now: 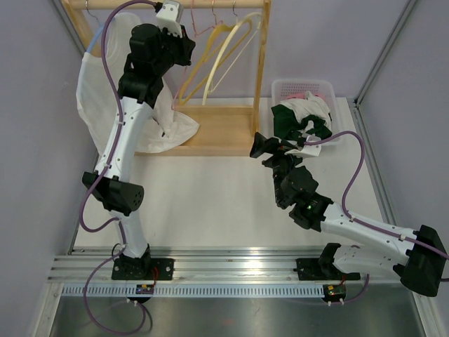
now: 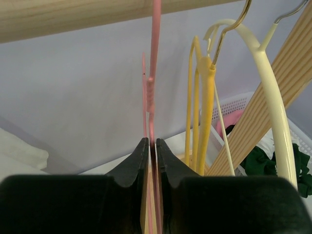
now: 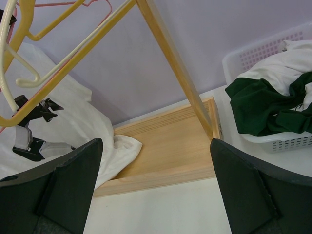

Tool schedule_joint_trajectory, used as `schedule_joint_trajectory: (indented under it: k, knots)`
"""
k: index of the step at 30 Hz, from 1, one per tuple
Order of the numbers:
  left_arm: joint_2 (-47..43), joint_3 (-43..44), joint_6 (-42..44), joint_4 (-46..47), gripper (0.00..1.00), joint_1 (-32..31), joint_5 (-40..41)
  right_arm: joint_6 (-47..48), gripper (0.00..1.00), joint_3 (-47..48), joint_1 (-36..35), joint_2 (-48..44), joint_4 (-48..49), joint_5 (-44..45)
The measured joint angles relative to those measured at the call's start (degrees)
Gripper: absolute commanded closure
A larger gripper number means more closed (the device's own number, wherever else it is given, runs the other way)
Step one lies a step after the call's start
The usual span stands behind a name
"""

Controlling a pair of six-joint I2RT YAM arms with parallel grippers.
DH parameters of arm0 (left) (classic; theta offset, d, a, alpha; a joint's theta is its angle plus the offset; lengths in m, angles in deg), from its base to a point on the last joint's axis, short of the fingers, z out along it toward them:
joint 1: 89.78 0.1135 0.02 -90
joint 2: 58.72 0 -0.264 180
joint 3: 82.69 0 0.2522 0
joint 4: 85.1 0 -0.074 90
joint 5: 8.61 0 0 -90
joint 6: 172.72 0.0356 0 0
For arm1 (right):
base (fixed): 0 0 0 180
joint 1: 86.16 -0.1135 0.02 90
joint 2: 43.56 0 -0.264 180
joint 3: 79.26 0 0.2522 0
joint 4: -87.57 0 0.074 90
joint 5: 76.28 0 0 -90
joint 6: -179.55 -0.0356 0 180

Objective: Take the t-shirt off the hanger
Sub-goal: Hang the hanger back to the clothesline with the left arm

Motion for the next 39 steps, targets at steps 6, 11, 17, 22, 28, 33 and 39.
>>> schedule_joint_trajectory:
  k: [6, 11, 17, 22, 28, 33, 39]
  knots:
    - [0.0, 0.11, 0.44, 0.0, 0.9, -0.04, 0.7, -0.28, 0.01, 0.0, 0.0, 0.0, -0.02, -0.09]
    - [0.0, 0.13, 0.48, 0.33, 0.87, -0.04, 0.87, -0.28, 0.01, 0.0, 0.0, 0.0, -0.02, -0.09]
    - [0.0, 0.22, 0.48, 0.37, 0.78, -0.04, 0.92, -0.28, 0.0, 0.0, 0.0, -0.02, -0.02, -0.07]
    - [0.0, 0.35, 0.57, 0.39, 0.75, -0.04, 0.92, -0.28, 0.01, 0.0, 0.0, -0.04, -0.02, -0.09]
    - [0.0, 0.35, 0.66, 0.39, 0.69, -0.04, 1.07, -0.28, 0.01, 0.0, 0.0, -0.22, -0.02, -0.09]
    - [0.0, 0.35, 0.96, 0.39, 0.57, -0.04, 1.18, -0.31, 0.01, 0.0, 0.0, -0.26, -0.04, -0.09]
    - [-3.08, -4.35, 2.27, 0.22, 0.45, -0.04, 2.14, -0.26, 0.01, -0.02, 0.0, -0.33, -0.13, -0.09]
